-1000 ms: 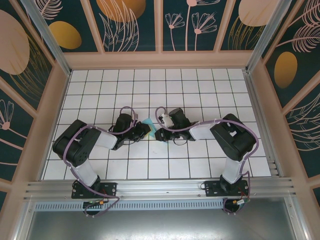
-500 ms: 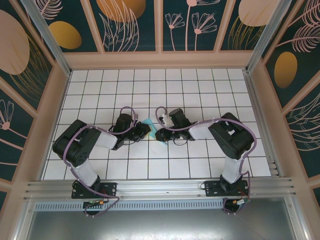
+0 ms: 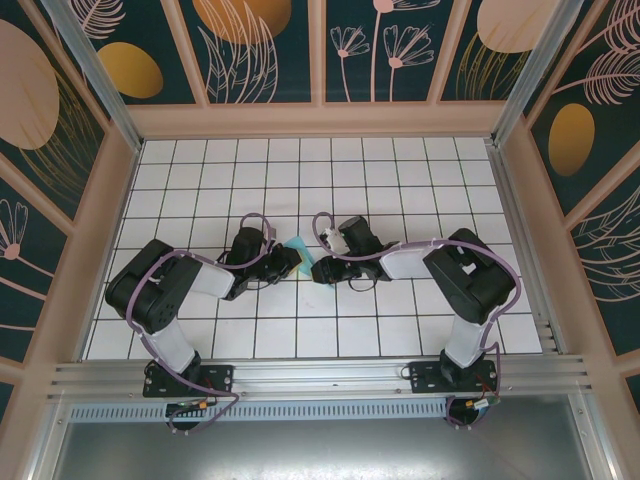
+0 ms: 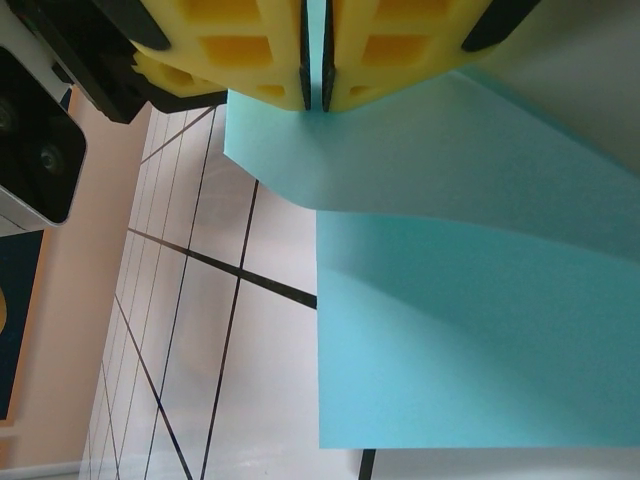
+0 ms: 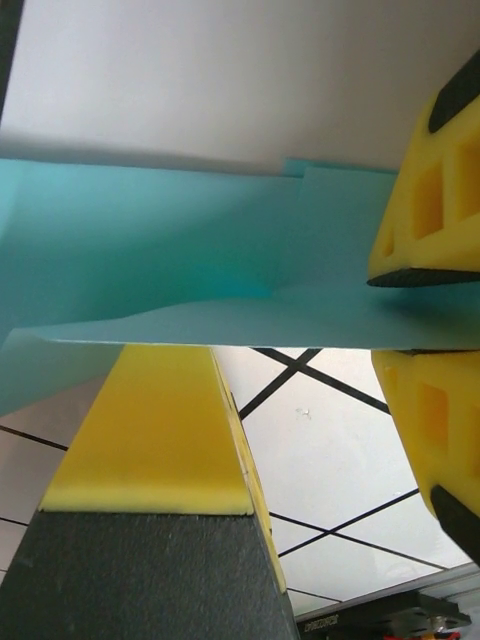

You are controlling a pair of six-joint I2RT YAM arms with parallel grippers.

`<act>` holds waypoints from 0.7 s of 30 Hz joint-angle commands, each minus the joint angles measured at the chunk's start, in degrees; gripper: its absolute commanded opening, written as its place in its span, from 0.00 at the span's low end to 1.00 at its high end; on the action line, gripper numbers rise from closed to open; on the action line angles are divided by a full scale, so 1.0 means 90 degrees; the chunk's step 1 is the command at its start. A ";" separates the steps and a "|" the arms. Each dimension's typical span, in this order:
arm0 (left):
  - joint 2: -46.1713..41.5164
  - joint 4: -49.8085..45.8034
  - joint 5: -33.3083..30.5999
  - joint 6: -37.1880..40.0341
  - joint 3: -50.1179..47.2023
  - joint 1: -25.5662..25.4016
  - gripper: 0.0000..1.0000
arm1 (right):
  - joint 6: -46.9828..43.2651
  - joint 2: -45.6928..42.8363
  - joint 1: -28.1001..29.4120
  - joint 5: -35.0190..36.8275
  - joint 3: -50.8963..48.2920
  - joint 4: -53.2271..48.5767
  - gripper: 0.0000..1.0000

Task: Fold a paper plane with a square sheet of paper (pick it up from the middle)
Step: Fold the wing for the fifth time at the center of the table.

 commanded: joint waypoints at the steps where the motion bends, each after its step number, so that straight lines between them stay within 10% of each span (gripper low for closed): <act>1: -0.0067 -0.0073 0.0014 0.0158 -0.0013 -0.0033 0.16 | -0.0021 -0.0028 0.0032 0.0014 0.0141 -0.0141 0.14; 21: -0.0751 0.0273 0.0296 0.0084 -0.0423 -0.0043 0.22 | 0.0089 0.0616 0.0010 0.0065 0.0193 -0.0198 0.07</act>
